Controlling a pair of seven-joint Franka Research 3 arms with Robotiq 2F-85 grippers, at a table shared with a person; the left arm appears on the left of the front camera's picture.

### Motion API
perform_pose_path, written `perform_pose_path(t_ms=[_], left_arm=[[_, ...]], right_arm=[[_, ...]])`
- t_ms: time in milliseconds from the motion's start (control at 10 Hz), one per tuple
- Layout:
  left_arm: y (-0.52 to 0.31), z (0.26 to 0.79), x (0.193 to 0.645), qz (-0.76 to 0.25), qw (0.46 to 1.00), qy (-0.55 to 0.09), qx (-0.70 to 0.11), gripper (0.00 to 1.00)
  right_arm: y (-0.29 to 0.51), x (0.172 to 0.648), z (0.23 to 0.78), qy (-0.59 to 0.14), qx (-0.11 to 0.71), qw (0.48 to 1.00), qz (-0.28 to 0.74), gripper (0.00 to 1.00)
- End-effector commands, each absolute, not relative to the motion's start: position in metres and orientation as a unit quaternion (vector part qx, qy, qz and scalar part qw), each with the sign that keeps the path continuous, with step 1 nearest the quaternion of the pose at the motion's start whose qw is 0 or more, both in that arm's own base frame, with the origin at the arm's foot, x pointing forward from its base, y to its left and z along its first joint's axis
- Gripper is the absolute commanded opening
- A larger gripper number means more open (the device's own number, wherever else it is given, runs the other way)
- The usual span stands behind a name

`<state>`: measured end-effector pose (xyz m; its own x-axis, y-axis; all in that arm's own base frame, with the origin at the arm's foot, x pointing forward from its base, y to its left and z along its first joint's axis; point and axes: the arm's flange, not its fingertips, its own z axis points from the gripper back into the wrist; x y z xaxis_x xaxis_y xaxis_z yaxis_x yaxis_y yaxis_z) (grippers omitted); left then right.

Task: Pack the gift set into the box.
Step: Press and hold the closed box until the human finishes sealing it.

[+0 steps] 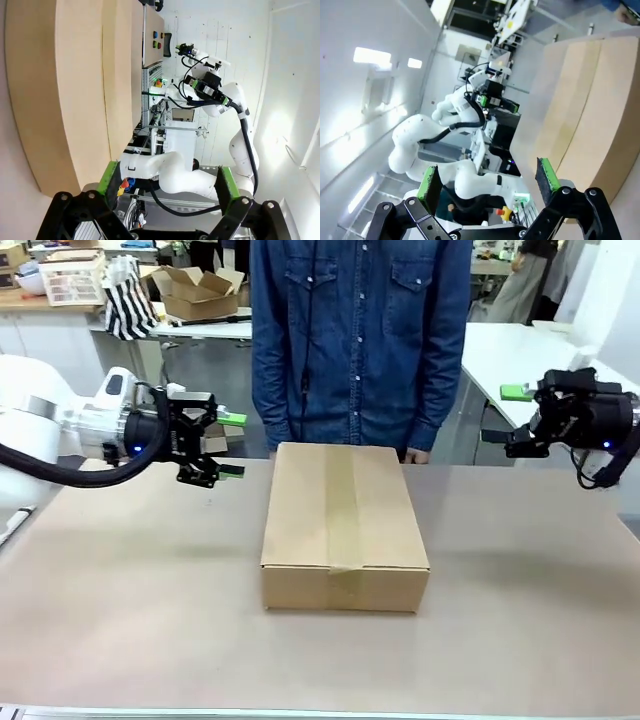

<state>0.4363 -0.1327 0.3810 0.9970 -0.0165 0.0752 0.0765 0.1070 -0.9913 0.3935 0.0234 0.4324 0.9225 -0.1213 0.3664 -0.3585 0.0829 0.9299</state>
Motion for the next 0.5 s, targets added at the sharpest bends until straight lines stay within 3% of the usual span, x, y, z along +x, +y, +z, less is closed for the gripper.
perform_pose_path(t_ms=[0,400], left_arm=[[-0.1357,0.3814,0.4359,-0.032,0.74,-0.032,-0.671,1.0],[-0.1357,0.3814,0.4359,-0.032,0.74,-0.032,-0.671,1.0]], right_arm=[[0.0461,0.4011,0.4324,-0.2,0.661,0.713,0.121,1.0],[0.0461,0.4011,0.4324,-0.2,0.661,0.713,0.121,1.0]])
